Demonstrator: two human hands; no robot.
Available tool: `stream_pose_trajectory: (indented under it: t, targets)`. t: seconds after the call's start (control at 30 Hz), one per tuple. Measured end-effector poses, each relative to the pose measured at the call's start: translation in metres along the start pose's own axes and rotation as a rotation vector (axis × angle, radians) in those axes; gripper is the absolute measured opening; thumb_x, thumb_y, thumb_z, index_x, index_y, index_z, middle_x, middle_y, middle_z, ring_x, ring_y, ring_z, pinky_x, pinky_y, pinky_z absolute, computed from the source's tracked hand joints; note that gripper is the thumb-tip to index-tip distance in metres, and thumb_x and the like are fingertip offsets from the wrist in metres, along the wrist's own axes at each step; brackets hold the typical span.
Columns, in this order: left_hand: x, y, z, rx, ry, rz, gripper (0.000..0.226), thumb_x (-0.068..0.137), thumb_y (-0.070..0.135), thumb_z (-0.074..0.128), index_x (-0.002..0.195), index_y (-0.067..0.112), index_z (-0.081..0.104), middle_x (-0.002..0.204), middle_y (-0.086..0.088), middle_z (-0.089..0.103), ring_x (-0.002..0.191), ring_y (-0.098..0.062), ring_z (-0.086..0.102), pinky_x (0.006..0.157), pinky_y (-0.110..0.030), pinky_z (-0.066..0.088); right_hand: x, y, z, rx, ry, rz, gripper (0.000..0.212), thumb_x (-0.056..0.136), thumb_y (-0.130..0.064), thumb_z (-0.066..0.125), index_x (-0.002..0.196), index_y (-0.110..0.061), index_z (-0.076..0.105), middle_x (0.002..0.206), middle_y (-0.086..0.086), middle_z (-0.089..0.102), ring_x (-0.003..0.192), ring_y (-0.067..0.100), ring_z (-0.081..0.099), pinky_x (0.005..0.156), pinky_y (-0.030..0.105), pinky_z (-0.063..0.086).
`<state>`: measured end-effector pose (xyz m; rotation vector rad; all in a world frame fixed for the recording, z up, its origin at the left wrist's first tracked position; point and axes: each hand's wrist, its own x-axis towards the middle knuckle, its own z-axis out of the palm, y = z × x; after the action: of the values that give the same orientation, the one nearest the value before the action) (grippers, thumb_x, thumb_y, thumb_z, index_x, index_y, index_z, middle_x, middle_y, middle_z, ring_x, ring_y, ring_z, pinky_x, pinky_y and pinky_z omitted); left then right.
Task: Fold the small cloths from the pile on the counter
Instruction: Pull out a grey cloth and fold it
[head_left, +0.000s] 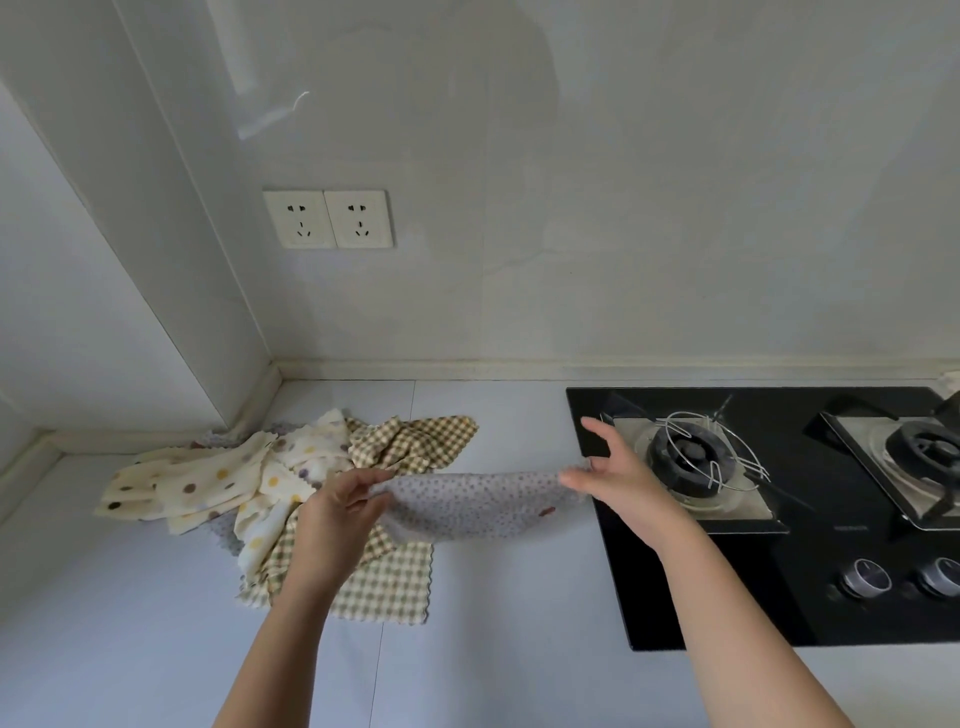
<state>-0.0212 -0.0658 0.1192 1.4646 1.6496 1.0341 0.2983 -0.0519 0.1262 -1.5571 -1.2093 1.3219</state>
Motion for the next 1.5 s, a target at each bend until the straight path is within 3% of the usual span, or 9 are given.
stream_pose_trajectory:
  t: [0.13,0.23,0.33,0.5,0.67,0.97,1.13,1.3,1.5]
  targets:
    - [0.000,0.004,0.006,0.186,0.102,0.144,0.008,0.087,0.012,0.069,0.090,0.020,0.069,0.087,0.005,0.067,0.082,-0.012,0.064,0.071,-0.025,0.051,-0.005,0.001,-0.005,-0.345,0.011,-0.096,0.020,0.084,-0.019,0.073,0.095,-0.035,0.068,0.100,-0.002,0.068,0.097,0.009,0.061,0.082,0.013,0.044]
    - [0.001,0.013,0.011,0.275,0.135,0.303,0.004,0.090,0.017,0.066,0.089,0.013,0.065,0.096,0.003,0.057,0.084,-0.014,0.056,0.071,-0.025,0.044,-0.005,0.005,-0.006,-0.603,0.106,-0.170,0.014,0.088,-0.022,0.069,0.081,-0.033,0.063,0.103,-0.006,0.060,0.101,0.011,0.058,0.088,0.023,0.044]
    - [0.004,0.032,0.014,0.283,-0.005,0.425,0.007,0.093,0.023,0.060,0.089,0.017,0.060,0.081,0.006,0.063,0.072,-0.009,0.058,0.062,-0.029,0.049,-0.008,-0.001,0.003,-0.646,-0.004,-0.184,0.026,0.085,-0.027,0.072,0.109,-0.032,0.063,0.132,-0.019,0.041,0.129,0.002,0.038,0.111,0.029,0.027]
    - [0.008,0.074,0.031,0.377,-0.162,0.651,0.012,0.090,0.035,0.056,0.090,0.026,0.064,0.071,0.014,0.064,0.061,-0.001,0.057,0.057,-0.024,0.049,-0.014,-0.026,0.055,-0.416,-0.195,-0.299,0.047,0.082,-0.025,0.073,0.126,-0.032,0.057,0.125,-0.026,0.056,0.121,-0.011,0.046,0.095,0.003,0.032]
    - [0.008,0.083,0.030,0.265,-0.204,0.592,0.016,0.081,0.034,0.075,0.083,0.021,0.066,0.062,0.011,0.059,0.057,-0.005,0.054,0.052,-0.011,0.035,-0.020,-0.036,0.068,-0.263,-0.161,-0.368,0.008,0.090,-0.021,0.065,0.083,-0.026,0.065,0.089,-0.009,0.069,0.097,0.012,0.064,0.092,0.029,0.047]
    - [-0.005,0.066,0.020,0.260,-0.282,0.462,0.016,0.084,0.017,0.070,0.080,0.027,0.058,0.081,0.015,0.059,0.081,-0.001,0.056,0.066,-0.011,0.043,-0.022,-0.046,0.051,-0.135,-0.119,-0.352,0.008,0.089,-0.021,0.062,0.081,-0.019,0.062,0.077,-0.005,0.063,0.078,0.010,0.060,0.076,0.029,0.048]
    - [-0.008,0.078,0.017,-0.159,-0.165,0.271,0.009,0.090,0.011,0.064,0.088,0.017,0.057,0.060,0.013,0.051,0.051,-0.003,0.042,0.052,-0.017,0.035,-0.023,-0.053,0.046,0.011,-0.173,-0.353,0.020,0.090,-0.027,0.065,0.097,-0.010,0.059,0.086,0.015,0.067,0.084,0.020,0.063,0.080,0.037,0.048]
    - [-0.009,0.085,0.014,-0.086,-0.178,0.329,0.031,0.087,0.018,0.070,0.102,0.037,0.050,0.080,-0.001,0.071,0.075,-0.020,0.067,0.071,-0.033,0.055,-0.027,-0.065,0.050,-0.006,-0.133,-0.523,0.029,0.091,-0.009,0.062,0.110,-0.030,0.058,0.086,-0.002,0.067,0.080,0.012,0.058,0.078,0.026,0.044]
    - [-0.013,0.089,0.010,0.016,-0.148,0.462,0.022,0.084,0.009,0.072,0.082,0.022,0.054,0.076,0.007,0.064,0.068,-0.011,0.064,0.062,-0.015,0.048,-0.028,-0.072,0.046,-0.263,-0.110,-0.578,0.025,0.087,-0.004,0.066,0.085,-0.029,0.066,0.084,-0.014,0.067,0.078,0.006,0.061,0.077,0.023,0.047]
